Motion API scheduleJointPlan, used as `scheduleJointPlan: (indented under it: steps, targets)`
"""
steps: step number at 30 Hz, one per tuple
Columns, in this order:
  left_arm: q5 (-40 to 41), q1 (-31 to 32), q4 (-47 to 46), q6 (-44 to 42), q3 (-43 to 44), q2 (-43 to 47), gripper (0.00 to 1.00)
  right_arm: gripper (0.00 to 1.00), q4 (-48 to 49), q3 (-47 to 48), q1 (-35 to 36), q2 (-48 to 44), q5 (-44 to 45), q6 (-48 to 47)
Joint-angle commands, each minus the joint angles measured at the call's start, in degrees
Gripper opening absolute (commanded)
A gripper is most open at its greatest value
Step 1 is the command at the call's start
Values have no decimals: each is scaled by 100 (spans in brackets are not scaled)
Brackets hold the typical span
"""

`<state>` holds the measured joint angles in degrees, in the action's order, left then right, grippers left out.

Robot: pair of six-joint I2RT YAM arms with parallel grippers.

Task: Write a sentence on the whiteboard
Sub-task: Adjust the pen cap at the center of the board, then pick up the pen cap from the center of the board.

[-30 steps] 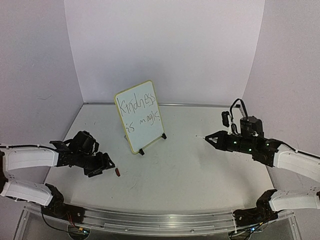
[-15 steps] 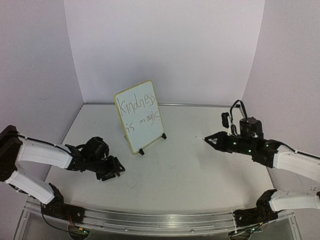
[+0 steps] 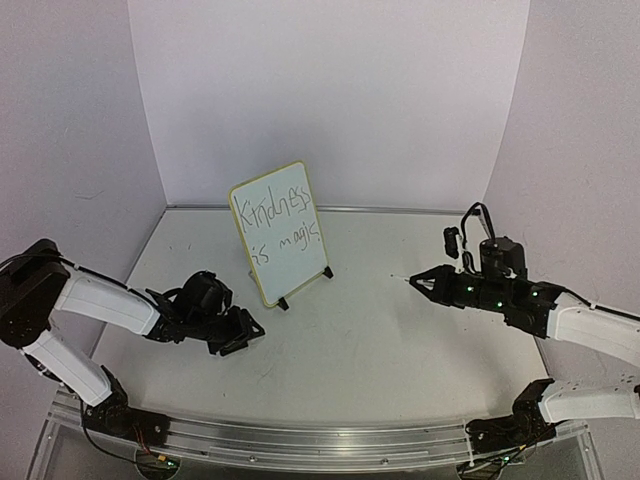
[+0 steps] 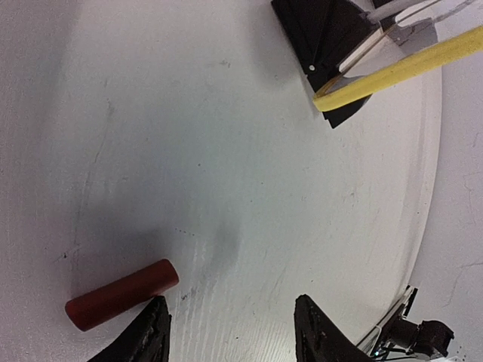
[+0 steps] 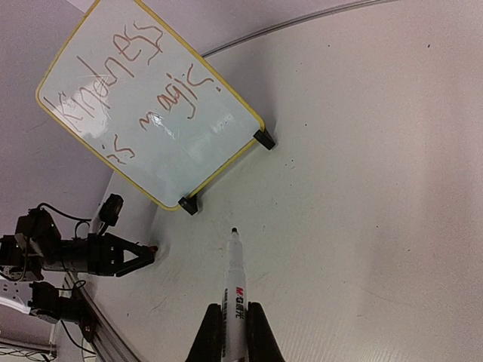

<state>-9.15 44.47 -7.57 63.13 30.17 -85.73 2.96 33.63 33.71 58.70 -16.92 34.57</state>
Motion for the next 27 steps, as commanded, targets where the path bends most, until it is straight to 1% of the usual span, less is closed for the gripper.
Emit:
scheduleJointPlan:
  steps: [1,3,6,7,11,15,20,27]
  targets:
    - [-38,24,-213,-484,271,212,54,0,135,26,47,-84,118,39]
    - [-16,24,67,-852,333,523,55,0,135,26,49,-80,133,45]
    - [8,12,820,-1530,558,853,59,0,135,43,50,-38,138,42]
    - [36,5,1234,-1755,681,885,61,0,135,54,53,-20,131,34]
    - [174,-139,1898,-2444,868,769,63,0,137,112,57,100,79,3]
    - [280,-175,1970,-2994,983,635,62,0,135,157,66,132,7,-3]
    - [552,-176,2242,-3469,1236,168,55,0,135,91,69,48,41,41]
    - [716,-173,2294,-3674,1298,-226,50,0,101,10,78,-73,50,90]
